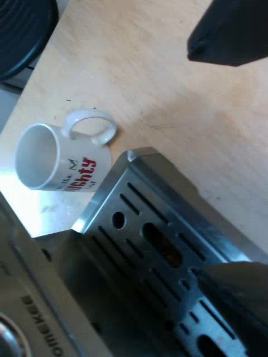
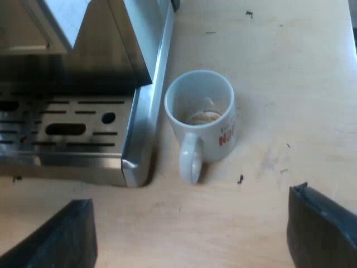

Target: Place mug into machine

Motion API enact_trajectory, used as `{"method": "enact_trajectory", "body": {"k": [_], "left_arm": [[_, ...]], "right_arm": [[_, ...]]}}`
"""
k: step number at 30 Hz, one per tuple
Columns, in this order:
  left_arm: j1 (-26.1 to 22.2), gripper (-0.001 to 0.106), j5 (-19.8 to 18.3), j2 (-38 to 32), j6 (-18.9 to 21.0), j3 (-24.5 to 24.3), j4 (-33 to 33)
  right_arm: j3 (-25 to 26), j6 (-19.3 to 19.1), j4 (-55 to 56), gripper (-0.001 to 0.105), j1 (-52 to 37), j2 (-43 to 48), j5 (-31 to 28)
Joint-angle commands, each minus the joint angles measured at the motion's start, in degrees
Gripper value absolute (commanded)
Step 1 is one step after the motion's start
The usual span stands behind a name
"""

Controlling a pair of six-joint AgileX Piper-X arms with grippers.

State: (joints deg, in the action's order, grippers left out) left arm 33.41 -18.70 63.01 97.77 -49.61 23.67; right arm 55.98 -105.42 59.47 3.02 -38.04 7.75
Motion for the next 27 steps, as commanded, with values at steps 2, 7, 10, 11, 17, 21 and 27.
{"method": "enact_trajectory", "body": {"k": [2,7,10,11,17,21,27], "left_arm": [[0.2,0.073,-0.2,-0.3,-0.3,-0.5,-2.7],[0.2,0.073,-0.2,-0.3,-0.3,-0.5,-3.0],[0.2,0.073,-0.2,-0.3,-0.3,-0.5,-3.0],[0.2,0.073,-0.2,-0.3,-0.3,-0.5,-3.0],[0.2,0.073,-0.2,-0.3,-0.3,-0.5,-3.0],[0.2,0.073,-0.2,-0.3,-0.2,-0.5,-3.0],[0.2,0.073,0.1,-0.3,-0.2,-0.5,-2.9]], "right_arm": [[0.6,1.3,-3.0,0.071,0.0,0.0,-0.1],[0.6,2.6,-4.6,0.071,1.4,-1.7,-2.1],[0.6,3.1,-4.8,0.071,4.3,-4.1,-4.2],[0.6,3.2,-5.2,0.071,5.9,-5.1,-5.4],[0.6,6.8,-7.4,0.071,13.5,-9.0,-10.8],[0.6,10.7,-6.9,0.071,17.9,-10.8,-14.6],[0.3,16.1,-6.8,0.071,20.5,-15.1,-18.2]]}}
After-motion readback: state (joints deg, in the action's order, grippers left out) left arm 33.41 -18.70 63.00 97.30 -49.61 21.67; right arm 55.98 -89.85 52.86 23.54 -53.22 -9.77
